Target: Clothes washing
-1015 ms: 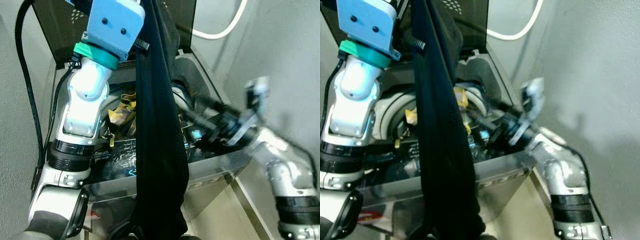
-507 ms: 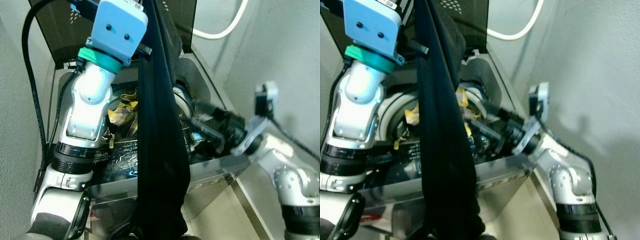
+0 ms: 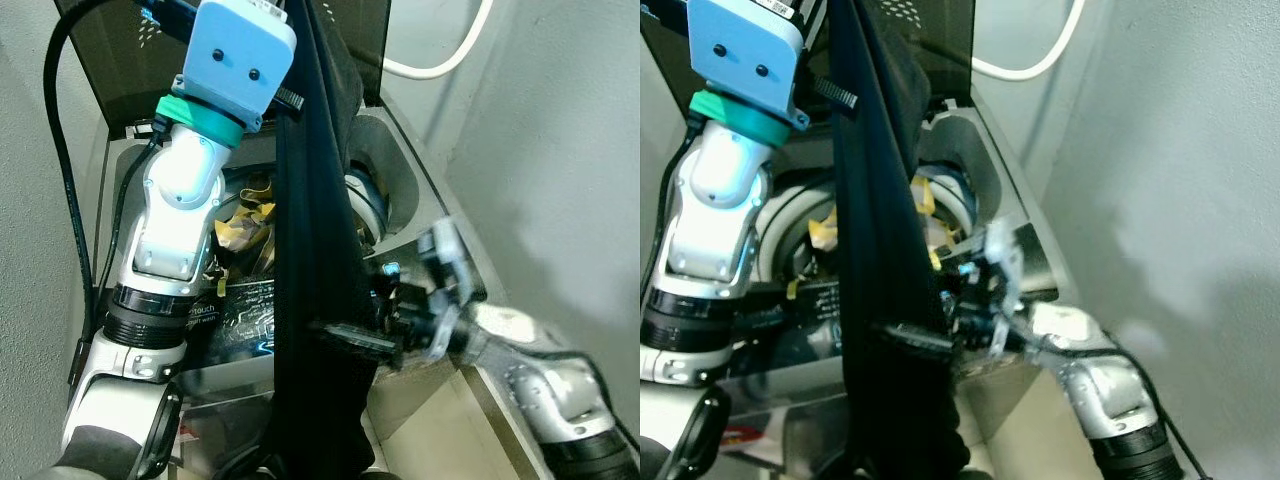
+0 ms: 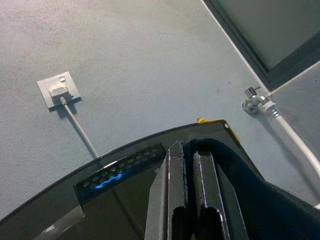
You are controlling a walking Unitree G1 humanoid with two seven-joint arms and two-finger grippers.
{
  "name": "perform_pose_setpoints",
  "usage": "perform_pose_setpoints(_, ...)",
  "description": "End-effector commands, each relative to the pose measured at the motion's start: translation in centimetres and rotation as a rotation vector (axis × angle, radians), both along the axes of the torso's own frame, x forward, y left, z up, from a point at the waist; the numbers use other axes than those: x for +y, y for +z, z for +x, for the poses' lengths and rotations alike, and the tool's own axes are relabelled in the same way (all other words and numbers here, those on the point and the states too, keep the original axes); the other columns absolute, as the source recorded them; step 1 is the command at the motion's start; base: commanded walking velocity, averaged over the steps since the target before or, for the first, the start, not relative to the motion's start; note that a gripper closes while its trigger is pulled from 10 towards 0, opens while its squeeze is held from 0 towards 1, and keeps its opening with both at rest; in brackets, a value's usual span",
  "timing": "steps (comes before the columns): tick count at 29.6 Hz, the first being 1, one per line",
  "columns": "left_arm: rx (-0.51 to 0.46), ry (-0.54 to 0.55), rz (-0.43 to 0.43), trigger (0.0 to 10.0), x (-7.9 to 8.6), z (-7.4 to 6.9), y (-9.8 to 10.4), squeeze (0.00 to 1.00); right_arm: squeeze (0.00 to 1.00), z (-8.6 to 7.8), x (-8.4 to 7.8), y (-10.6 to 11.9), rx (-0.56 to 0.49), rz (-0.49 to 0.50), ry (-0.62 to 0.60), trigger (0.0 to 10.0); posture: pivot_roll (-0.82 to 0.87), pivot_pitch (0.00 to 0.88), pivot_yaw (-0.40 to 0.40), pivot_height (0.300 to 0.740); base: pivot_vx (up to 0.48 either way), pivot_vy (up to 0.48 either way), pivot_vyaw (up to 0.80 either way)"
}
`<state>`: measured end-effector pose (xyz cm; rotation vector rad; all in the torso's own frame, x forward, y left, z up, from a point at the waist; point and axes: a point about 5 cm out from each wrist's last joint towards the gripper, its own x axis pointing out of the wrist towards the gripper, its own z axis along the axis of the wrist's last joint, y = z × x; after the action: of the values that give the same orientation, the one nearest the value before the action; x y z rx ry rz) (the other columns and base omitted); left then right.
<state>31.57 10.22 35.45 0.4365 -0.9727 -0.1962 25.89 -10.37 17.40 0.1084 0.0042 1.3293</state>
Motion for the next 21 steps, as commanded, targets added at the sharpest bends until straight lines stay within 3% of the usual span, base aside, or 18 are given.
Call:
perform_pose_setpoints(1,-0.031,0.001,-0.009,10.0,0.0,-0.4,0.5,0.0,0.0,0.0,0.9,-1.0,0.03,-0.025,-0.005,10.0,-0.05,0.0,0.067,0.74,0.0,0.0,0.0)
perform_pose_setpoints(4,-0.03,0.004,-0.008,10.0,0.0,-0.3,0.5,0.0,0.0,-0.2,1.7,-1.0,0.039,-0.002,0.008,10.0,-0.05,0.0,0.067,0.74,0.0,0.0,0.0)
perform_pose_setpoints(6,-0.029,0.006,-0.007,10.0,0.0,-0.3,0.5,0.0,0.0,-0.4,2.3,-1.1,0.053,0.02,0.021,0.0,-0.05,0.0,0.066,0.74,0.0,0.0,0.0)
perform_pose_setpoints(21,-0.023,0.012,-0.005,10.0,0.0,-0.2,0.3,0.0,0.0,-0.4,2.3,-0.4,0.069,0.101,0.039,0.0,-0.05,0.0,0.062,0.74,0.0,0.0,0.0)
